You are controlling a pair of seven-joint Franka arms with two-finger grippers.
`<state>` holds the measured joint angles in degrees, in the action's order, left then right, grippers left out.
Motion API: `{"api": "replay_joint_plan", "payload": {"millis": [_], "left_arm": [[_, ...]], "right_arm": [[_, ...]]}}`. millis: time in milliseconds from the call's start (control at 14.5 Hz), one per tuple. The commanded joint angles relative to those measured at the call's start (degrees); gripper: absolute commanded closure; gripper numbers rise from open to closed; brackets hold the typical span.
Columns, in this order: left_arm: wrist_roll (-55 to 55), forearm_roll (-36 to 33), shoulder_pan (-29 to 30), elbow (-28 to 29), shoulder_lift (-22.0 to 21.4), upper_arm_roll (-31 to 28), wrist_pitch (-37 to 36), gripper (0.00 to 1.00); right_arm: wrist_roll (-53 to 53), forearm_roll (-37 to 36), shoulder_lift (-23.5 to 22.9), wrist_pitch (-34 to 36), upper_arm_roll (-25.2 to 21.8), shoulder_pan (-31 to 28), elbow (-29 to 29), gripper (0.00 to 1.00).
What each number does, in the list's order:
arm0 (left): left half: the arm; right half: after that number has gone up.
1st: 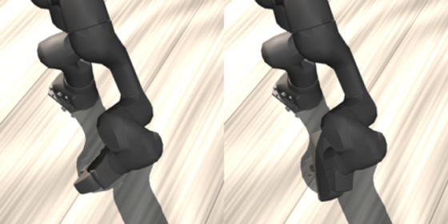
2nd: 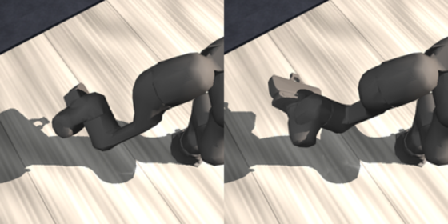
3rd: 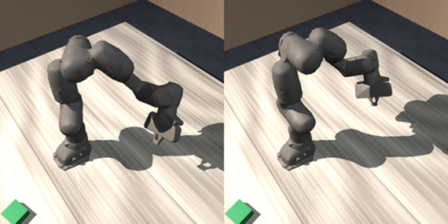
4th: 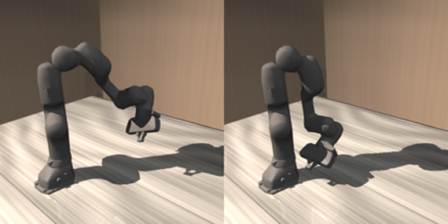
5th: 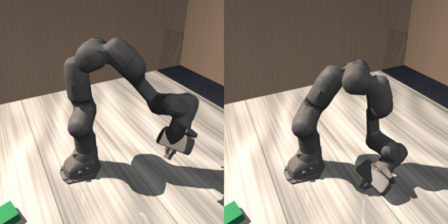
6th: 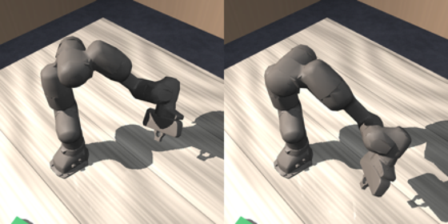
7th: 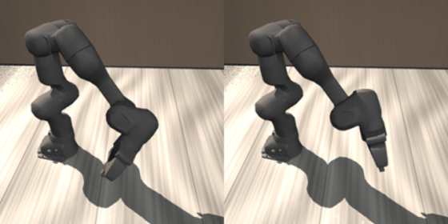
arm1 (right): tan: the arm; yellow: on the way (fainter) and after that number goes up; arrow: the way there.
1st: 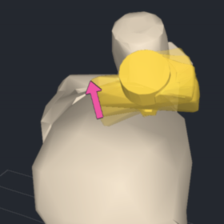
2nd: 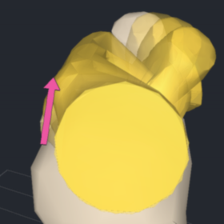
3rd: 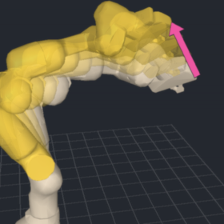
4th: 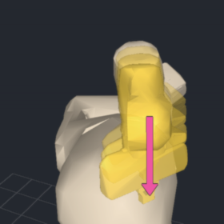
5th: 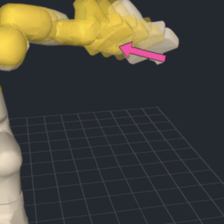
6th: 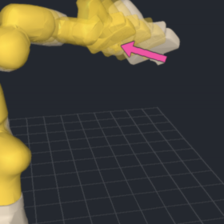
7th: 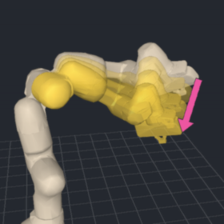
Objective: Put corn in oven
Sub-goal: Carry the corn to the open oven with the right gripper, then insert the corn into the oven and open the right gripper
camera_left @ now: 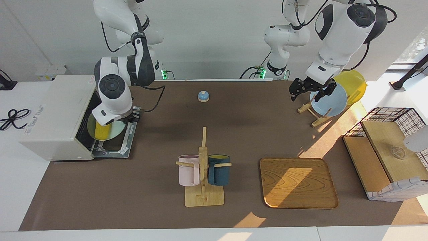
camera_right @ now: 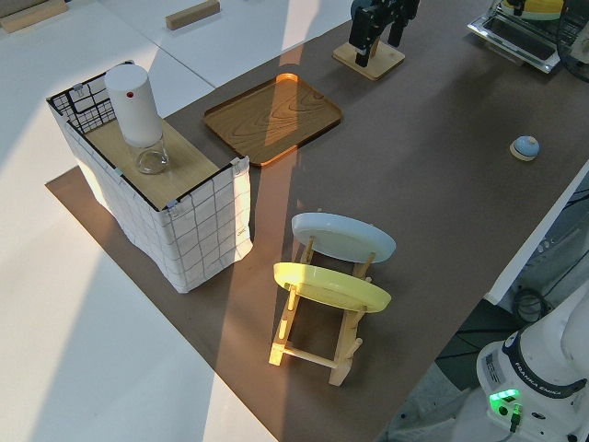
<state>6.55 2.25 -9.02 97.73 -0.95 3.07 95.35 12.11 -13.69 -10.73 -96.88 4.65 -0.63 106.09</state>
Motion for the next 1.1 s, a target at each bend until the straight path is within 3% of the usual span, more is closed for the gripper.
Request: {"api": "replay_joint_plan", "payload": {"millis": [0,275,620,688,826,1033], "left_arm": [[-0.31,1.0,1.46,-0.17,-0.63,-0.17,-0.08,0.0],[-0.31,1.0,1.64,-0.17,-0.63,-0.17,-0.07,0.0],[-0.31,1.0,1.64,-0.17,-0.63,-0.17,0.01,0.0],[-0.31,1.0,1.64,-0.09,-0.63,-0.17,0.01,0.0],[-0.23,1.0,1.64,-0.17,-0.63,-0.17,0.01,0.0],[-0.22,1.0,1.64,-0.09,-0.63,-0.17,0.01,0.0]], "right_arm": [[-4.62,-0.99,2.73,-2.95,0.89,-4.1,4.91,1.0],[-12.27,-0.99,4.04,-9.36,0.89,-10.07,10.0,1.0],[-13.52,-0.9,4.66,-13.15,0.89,-11.5,12.65,1.0],[-13.43,-0.9,4.66,-13.94,0.89,-11.5,12.65,0.91],[-13.17,-0.82,4.49,-14.65,0.98,-10.89,12.48,0.55],[-12.82,-0.12,3.53,-13.6,1.24,-8.96,9.41,0.5]]}}
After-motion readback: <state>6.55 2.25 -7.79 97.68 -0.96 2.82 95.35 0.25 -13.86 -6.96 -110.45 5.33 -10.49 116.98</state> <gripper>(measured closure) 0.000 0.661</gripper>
